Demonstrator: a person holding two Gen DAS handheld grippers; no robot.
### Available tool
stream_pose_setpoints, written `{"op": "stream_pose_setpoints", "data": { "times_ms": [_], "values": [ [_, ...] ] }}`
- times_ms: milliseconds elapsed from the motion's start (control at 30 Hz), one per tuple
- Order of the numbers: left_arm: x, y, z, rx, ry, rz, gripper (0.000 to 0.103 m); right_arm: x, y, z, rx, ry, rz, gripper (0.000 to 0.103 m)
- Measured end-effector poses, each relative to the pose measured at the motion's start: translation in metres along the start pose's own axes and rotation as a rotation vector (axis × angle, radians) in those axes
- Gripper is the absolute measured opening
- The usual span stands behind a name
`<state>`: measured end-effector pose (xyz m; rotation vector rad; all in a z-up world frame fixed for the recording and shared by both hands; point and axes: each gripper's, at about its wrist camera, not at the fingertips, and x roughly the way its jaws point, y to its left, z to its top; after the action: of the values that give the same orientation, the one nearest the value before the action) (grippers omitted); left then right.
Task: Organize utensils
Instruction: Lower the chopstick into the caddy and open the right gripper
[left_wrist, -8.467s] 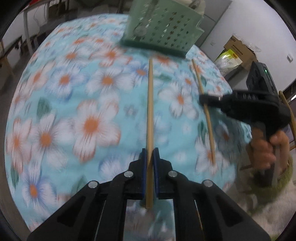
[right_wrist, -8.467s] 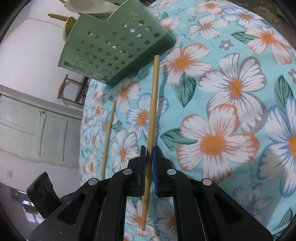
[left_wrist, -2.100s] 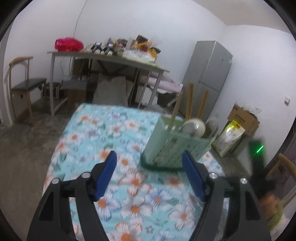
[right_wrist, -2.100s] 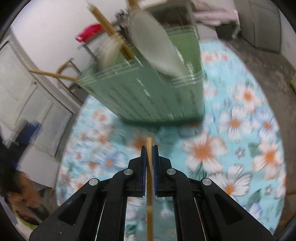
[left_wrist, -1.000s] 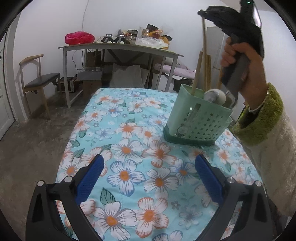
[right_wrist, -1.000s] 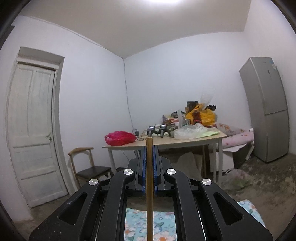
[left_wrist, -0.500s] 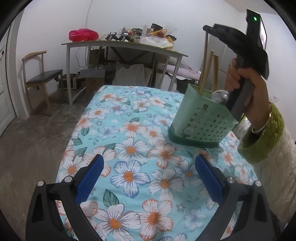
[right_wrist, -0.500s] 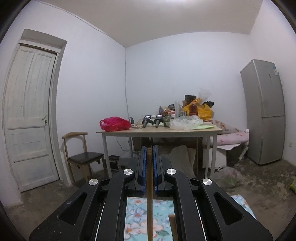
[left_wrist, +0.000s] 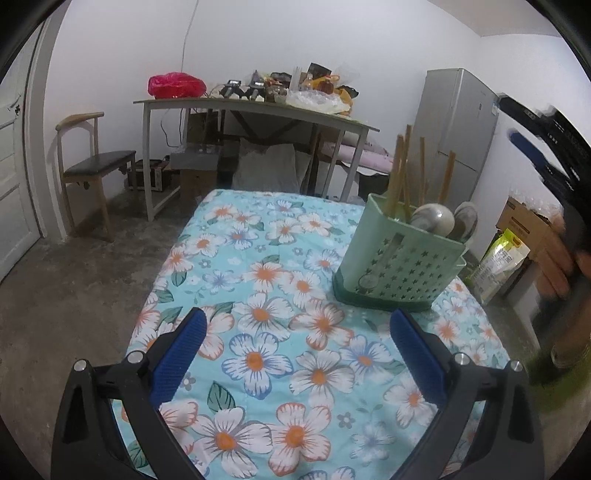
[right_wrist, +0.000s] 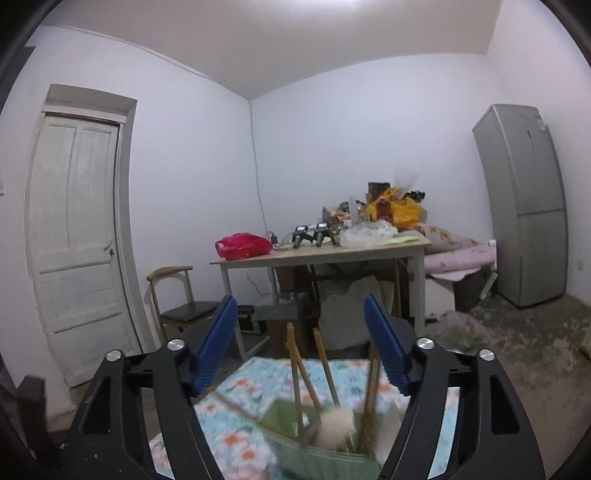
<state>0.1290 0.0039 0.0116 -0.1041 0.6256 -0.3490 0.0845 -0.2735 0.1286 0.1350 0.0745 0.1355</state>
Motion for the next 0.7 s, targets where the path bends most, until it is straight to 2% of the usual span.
{"op": "stream_pose_setpoints", "data": {
  "times_ms": [200,300,367,433,533,700],
  "values": [
    [-0.014,-0.015,0.005,0.002,-0.029,0.037,0.097,-0.044,-0.015,-0.017,0.085,0.099,-0.034,0.082],
    [-0.019,-0.025,0.005,0.01,-0.029,0.073,0.097,-0.047,-0.015,-0.03,0.078,0.201,-0.095,0.086],
    [-0.021,-0.033,0.005,0.02,-0.024,0.103,0.097,-0.045,-0.01,-0.043,0.039,0.294,-0.173,0.089],
    [-0.021,-0.04,0.005,0.028,-0.003,0.148,0.097,-0.041,-0.004,-0.054,0.004,0.363,-0.239,0.091],
    [-0.018,-0.047,0.001,0.037,0.034,0.259,0.097,-0.035,0.003,-0.075,-0.045,0.478,-0.351,0.094],
    [-0.016,-0.048,-0.006,0.006,0.073,0.349,0.097,-0.038,0.011,-0.093,-0.074,0.542,-0.414,0.095]
  ]
}}
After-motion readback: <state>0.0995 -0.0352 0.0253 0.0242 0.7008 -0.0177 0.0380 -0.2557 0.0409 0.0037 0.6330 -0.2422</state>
